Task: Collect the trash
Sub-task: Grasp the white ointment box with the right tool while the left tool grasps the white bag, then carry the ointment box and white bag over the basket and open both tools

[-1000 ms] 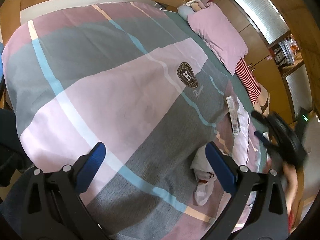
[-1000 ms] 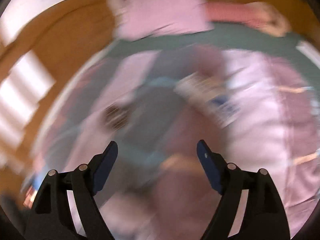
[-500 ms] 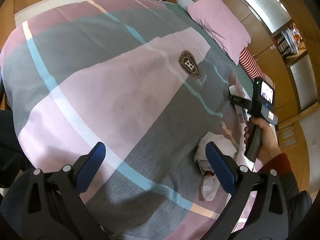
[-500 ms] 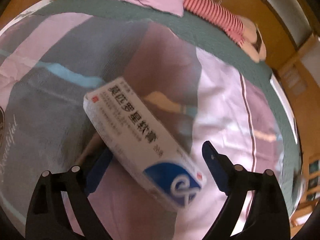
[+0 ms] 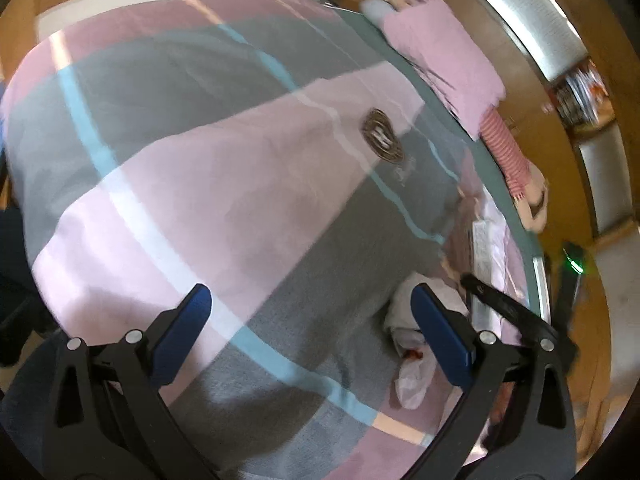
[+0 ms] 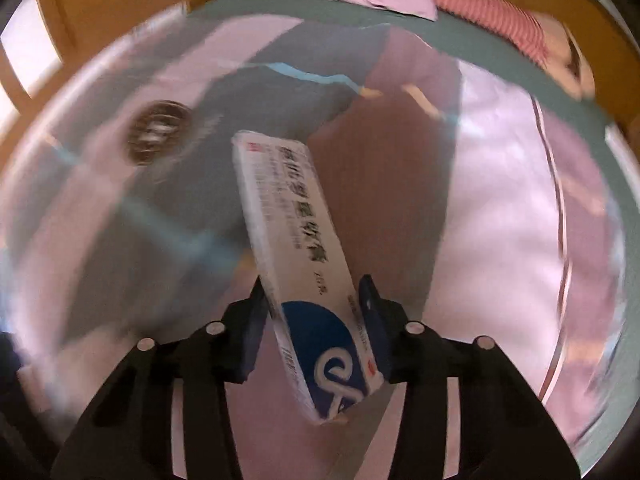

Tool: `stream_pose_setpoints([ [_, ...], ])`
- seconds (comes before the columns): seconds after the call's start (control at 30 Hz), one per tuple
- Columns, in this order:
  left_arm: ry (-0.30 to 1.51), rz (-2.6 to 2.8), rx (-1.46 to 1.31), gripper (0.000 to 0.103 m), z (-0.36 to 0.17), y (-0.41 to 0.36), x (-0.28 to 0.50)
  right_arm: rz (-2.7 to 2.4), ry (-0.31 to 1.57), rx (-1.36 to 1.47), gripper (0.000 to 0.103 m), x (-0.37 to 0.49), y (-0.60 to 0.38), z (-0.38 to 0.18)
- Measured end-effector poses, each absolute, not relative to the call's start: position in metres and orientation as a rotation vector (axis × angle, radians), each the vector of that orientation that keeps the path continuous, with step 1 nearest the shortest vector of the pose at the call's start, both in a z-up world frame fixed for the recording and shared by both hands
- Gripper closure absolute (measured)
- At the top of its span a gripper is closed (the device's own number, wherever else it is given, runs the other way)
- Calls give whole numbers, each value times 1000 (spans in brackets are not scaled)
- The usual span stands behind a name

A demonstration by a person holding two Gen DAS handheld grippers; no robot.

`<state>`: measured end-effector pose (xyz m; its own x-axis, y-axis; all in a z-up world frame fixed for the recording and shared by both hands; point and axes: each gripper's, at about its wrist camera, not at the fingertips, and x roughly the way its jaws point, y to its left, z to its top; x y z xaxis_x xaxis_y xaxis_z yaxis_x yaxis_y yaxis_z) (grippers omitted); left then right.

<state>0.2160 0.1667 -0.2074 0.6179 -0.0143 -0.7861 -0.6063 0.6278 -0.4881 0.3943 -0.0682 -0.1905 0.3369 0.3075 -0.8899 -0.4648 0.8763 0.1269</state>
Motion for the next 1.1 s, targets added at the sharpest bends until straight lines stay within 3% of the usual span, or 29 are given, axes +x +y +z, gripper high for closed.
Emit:
stream_pose_setpoints([
  [0.13, 889, 234, -686, 4, -191, 131, 253, 480, 1029, -45, 59, 330, -127, -141],
  [0.23, 940, 156, -405, 4, -183, 86, 295, 478, 992, -6, 59, 282, -160, -115],
  [0.4, 1025, 71, -241, 7, -206, 49, 333, 445, 984, -4, 59, 211, -188, -104],
  [0.43, 1041, 48, -253, 24, -213, 48, 334, 428, 982, -5, 59, 195, -194, -104],
  [0.47, 1067, 33, -254, 54, -221, 46, 334, 418, 980, 0, 59, 186, -198, -104],
  [0.6, 1028, 9, -235, 73, -215, 51, 317, 373, 939, 16, 59, 143, -209, -100],
  [1.1, 646, -150, -110, 75, -46, -2, 116, 328, 831, 40, 58, 69, -237, -51],
])
